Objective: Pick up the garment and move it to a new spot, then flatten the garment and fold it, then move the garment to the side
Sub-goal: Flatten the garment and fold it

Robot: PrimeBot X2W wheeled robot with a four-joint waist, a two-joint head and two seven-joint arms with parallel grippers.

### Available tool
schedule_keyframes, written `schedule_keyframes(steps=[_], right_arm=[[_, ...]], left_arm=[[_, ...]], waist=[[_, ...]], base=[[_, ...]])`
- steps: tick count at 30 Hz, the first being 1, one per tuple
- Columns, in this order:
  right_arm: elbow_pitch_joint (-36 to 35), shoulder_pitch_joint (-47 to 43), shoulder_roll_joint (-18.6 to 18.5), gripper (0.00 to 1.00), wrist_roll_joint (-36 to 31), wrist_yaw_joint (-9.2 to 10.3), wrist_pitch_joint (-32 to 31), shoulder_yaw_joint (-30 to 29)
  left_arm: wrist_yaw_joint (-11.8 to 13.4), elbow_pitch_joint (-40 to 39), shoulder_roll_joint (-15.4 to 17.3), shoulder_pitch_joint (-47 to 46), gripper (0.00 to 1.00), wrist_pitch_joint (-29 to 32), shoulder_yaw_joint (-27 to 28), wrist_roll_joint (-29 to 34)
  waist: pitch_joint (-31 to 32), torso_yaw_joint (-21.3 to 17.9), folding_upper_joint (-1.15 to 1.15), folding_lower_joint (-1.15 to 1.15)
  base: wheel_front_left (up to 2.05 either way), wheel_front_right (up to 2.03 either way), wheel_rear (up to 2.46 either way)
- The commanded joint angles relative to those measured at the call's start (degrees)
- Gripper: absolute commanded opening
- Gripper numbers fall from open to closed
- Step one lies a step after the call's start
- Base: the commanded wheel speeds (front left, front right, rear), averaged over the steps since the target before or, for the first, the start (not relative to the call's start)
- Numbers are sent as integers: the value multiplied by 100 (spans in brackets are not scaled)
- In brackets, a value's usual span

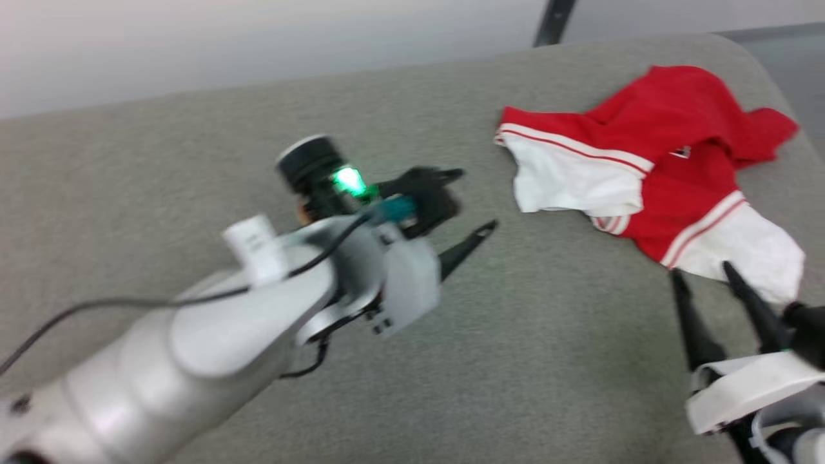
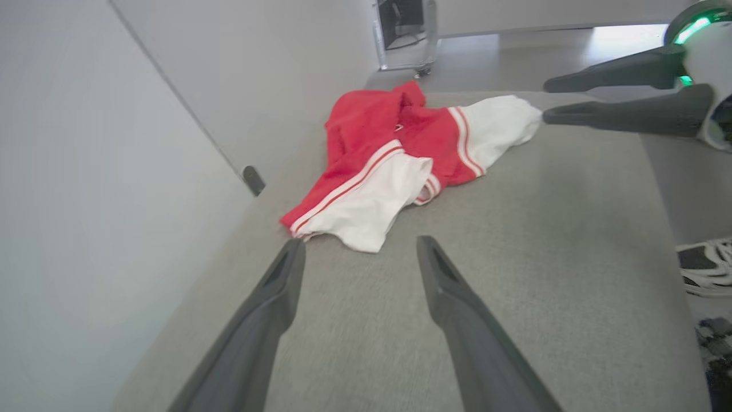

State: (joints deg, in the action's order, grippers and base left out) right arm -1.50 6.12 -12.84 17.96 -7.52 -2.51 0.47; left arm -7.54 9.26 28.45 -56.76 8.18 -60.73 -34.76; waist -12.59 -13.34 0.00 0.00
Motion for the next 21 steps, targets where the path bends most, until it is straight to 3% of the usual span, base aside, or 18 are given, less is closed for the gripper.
schedule_keyframes(steps=[1,4,8,16,21], right_arm=[[-65,-102,77,100,43,6,37,196],[-123,-75,208,100,81,6,96,438],[-89,39,337,100,122,6,236,632],[167,289,456,100,218,6,534,865],[373,535,551,100,289,6,741,1091]], left_arm=[[13,275,-191,-464,100,103,-471,-384],[14,869,-521,-1203,100,223,-1066,-835],[13,1666,-960,-1692,100,422,-1262,-1167],[13,2408,-1193,-1758,100,1160,-1263,-692],[13,2794,-1117,-1677,100,1505,-1266,-385]], waist=[[-50,-426,0,0],[-215,-679,0,0],[-503,-1030,0,0],[-984,-1502,0,0],[-1251,-1750,0,0]], base=[[0,0,0],[0,0,0],[0,0,0],[0,0,0],[0,0,0]])
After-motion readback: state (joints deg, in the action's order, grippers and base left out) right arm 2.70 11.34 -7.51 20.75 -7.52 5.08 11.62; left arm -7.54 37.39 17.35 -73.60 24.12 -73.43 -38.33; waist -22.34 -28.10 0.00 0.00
